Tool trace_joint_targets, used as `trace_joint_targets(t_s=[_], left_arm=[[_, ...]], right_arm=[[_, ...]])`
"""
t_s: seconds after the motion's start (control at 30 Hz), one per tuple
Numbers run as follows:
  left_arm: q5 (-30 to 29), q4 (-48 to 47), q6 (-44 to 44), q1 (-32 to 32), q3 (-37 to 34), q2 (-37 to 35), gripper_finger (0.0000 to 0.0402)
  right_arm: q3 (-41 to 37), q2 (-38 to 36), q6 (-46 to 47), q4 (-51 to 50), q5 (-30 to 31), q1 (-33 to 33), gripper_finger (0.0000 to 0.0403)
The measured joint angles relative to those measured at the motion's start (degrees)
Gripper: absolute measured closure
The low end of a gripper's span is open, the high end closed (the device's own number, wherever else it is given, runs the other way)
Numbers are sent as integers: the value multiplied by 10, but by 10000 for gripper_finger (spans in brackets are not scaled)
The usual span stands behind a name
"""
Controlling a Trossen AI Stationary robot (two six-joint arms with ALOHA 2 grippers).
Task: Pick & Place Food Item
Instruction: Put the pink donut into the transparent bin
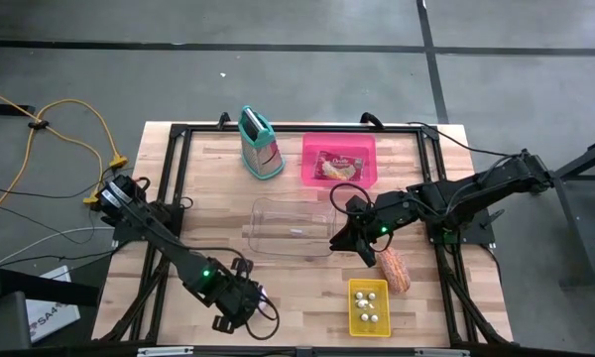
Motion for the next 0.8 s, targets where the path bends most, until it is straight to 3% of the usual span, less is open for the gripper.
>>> trace_joint_targets(t_s=[0.17,0.5,0.8], left_arm=[[1,-2,15,-4,0,0,273],[-6,-1,33,-14,0,2,192],[-30,-1,112,-36,-1,26,185]], right_arm=[[0,0,0,0,0,0,317],[0,0,0,0,0,0,317],[0,0,0,0,0,0,317]])
